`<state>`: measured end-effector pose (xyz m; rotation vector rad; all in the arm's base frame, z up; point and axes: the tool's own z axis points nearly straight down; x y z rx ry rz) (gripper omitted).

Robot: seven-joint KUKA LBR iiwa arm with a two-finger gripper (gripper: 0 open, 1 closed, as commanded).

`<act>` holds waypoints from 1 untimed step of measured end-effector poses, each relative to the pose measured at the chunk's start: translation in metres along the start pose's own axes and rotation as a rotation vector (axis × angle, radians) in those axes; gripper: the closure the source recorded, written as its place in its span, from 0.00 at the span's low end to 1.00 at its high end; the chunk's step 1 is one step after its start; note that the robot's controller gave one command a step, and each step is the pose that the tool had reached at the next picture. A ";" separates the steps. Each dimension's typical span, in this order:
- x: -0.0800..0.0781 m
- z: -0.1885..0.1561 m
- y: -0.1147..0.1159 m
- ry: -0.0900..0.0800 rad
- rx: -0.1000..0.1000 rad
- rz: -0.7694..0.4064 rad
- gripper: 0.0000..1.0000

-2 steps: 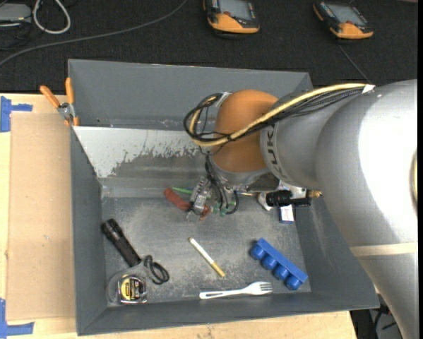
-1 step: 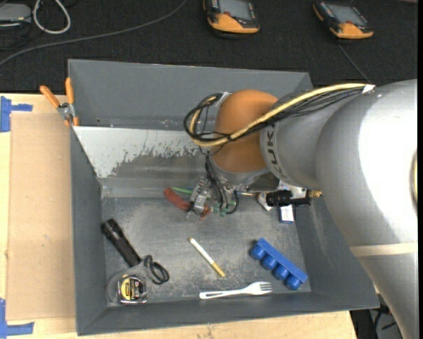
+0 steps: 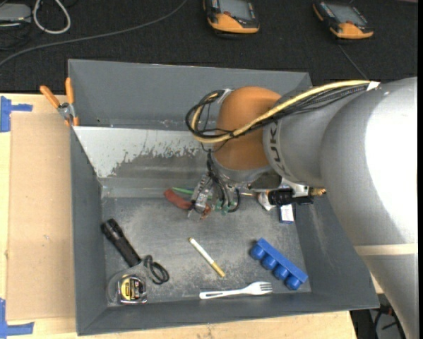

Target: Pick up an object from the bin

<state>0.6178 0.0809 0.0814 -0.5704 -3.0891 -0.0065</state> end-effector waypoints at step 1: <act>0.001 -0.022 -0.001 0.005 0.002 0.000 1.00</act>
Offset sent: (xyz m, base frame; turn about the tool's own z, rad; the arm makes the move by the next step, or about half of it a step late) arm -0.0011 -0.0001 0.0271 -0.0001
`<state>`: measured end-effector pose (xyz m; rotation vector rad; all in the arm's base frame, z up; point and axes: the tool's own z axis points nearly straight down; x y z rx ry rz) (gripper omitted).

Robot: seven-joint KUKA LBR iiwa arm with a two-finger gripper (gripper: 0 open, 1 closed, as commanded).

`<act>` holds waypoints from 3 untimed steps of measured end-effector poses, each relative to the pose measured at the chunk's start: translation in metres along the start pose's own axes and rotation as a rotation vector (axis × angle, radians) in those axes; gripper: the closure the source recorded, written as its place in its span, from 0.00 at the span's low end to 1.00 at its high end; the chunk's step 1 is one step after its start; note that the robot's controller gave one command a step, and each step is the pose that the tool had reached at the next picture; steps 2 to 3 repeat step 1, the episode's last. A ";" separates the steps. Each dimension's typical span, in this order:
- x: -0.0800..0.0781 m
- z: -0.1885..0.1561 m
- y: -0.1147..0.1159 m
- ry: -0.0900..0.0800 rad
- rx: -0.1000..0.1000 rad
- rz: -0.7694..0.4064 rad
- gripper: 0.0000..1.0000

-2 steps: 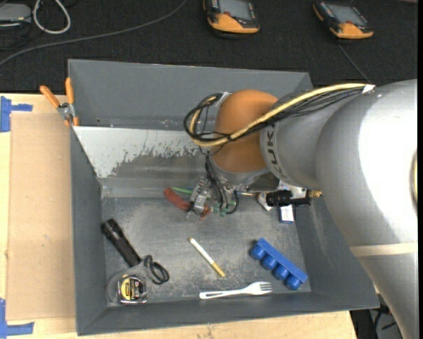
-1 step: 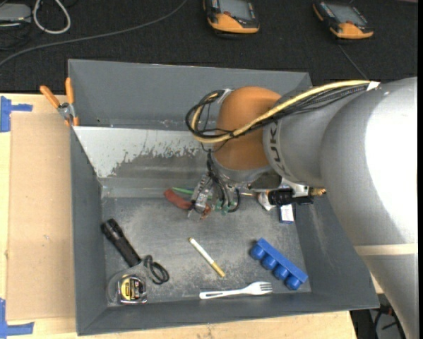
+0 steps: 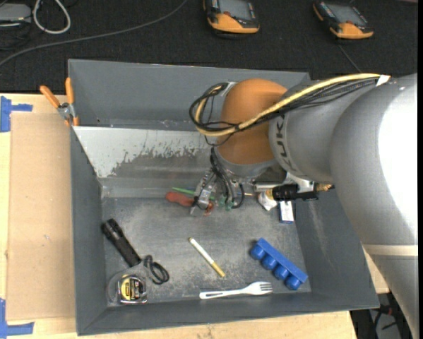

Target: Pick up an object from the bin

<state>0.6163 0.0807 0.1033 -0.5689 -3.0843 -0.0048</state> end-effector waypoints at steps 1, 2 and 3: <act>-0.001 -0.034 0.001 -0.004 -0.002 -0.001 1.00; -0.001 -0.034 0.001 -0.004 -0.002 -0.001 1.00; -0.001 -0.034 0.001 -0.004 -0.002 -0.001 1.00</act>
Offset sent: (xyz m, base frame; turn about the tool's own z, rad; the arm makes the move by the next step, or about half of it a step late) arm 0.0008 0.0003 0.0530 -0.0008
